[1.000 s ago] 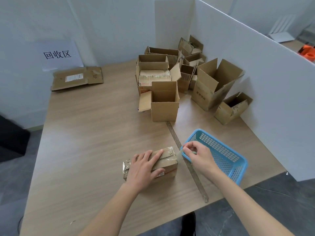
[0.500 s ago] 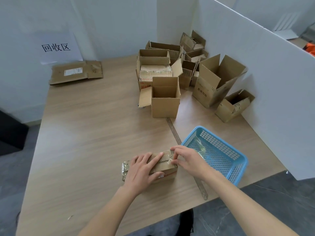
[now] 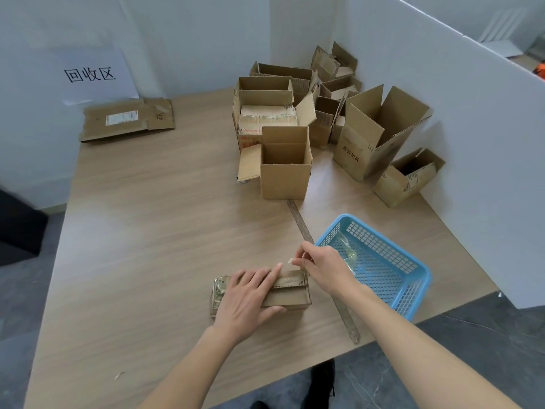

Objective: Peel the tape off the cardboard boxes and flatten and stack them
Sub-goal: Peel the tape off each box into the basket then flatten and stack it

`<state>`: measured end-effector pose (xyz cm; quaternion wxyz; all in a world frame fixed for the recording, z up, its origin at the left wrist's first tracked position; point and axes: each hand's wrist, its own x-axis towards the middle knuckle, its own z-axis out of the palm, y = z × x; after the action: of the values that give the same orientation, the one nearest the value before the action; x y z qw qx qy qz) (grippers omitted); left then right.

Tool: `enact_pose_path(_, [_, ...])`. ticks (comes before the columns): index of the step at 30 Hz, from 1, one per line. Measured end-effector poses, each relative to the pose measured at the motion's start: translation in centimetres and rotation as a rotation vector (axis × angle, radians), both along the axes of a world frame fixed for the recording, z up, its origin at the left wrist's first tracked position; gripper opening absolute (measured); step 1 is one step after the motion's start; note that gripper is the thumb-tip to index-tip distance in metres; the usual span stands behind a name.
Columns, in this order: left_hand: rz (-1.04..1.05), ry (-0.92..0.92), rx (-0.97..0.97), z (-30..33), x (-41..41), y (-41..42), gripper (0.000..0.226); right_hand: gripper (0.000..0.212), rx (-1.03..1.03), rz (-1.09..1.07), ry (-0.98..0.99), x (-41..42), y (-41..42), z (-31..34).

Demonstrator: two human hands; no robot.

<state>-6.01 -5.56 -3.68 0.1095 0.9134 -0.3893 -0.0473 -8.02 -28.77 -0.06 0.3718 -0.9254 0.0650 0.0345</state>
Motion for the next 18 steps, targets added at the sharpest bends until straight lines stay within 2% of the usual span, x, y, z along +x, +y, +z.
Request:
enact_pose_path(5, [0.031,0.044,-0.075,0.3,0.2,-0.1,0.086,0.018,0.050,0.017,0.018,-0.2,-0.6,-0.8])
enact_pose_path(9, [0.050,0.034,-0.084,0.0,0.2,-0.2,0.094,0.031,0.215,0.095,0.086,-2.1,-1.8,-0.6])
enact_pose_path(13, [0.109,0.056,-0.065,0.2,0.2,-1.2,0.096,0.025,0.144,0.097,0.102,-2.1,-2.2,-0.9])
enact_pose_path(15, [0.239,0.011,0.017,0.3,0.0,-2.0,0.096,0.015,0.113,0.063,0.077,-1.8,-1.9,-1.0])
enact_pose_path(18, [0.577,0.001,0.042,0.6,-0.7,-3.2,0.114,0.010,0.067,0.054,-0.003,-2.3,-1.3,-1.3])
